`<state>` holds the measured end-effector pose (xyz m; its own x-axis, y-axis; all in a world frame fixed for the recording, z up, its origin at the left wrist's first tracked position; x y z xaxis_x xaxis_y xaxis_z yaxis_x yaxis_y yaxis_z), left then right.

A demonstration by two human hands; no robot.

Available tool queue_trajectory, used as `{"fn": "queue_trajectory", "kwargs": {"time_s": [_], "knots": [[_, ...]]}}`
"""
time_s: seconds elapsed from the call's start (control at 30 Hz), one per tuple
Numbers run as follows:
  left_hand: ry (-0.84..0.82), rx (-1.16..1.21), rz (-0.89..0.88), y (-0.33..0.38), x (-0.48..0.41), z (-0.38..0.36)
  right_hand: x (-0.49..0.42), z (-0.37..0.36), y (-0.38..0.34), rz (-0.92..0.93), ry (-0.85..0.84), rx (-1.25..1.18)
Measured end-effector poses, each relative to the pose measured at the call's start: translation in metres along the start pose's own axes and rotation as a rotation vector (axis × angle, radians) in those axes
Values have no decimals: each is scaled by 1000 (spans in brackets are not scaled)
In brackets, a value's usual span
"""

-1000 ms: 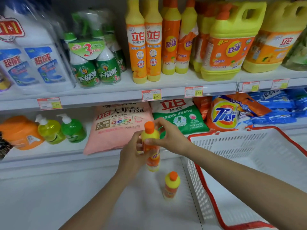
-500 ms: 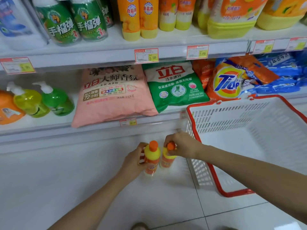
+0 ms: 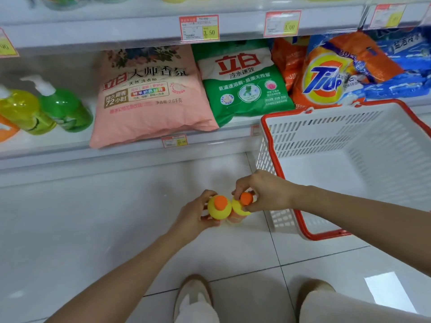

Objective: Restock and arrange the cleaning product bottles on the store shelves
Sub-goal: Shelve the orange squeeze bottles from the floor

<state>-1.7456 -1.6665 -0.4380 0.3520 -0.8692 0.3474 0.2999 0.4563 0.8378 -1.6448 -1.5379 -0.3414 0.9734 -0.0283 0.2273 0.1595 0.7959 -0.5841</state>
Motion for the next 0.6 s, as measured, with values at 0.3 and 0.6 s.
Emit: {"fn": "queue_trajectory", "kwargs": {"time_s": [0.3,0.6], "knots": [[-62,-141,-5,7,6,4,3,-11,0,-18,-144,7],[163,-397,-156,79,-10,94,-12,50,-3,-13,-121,-123]]}}
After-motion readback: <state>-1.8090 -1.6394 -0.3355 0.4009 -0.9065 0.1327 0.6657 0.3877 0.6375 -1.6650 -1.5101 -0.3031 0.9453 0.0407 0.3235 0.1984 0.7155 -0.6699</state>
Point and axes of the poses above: each hand's wrist, its own x-axis away from the middle knuckle, its own z-axis out of the back of the hand, y = z × x, the point moved 7 cm from there along -x, towards the middle knuckle, and after that the axes turned 7 degrees about z, right-handed, at the moved point
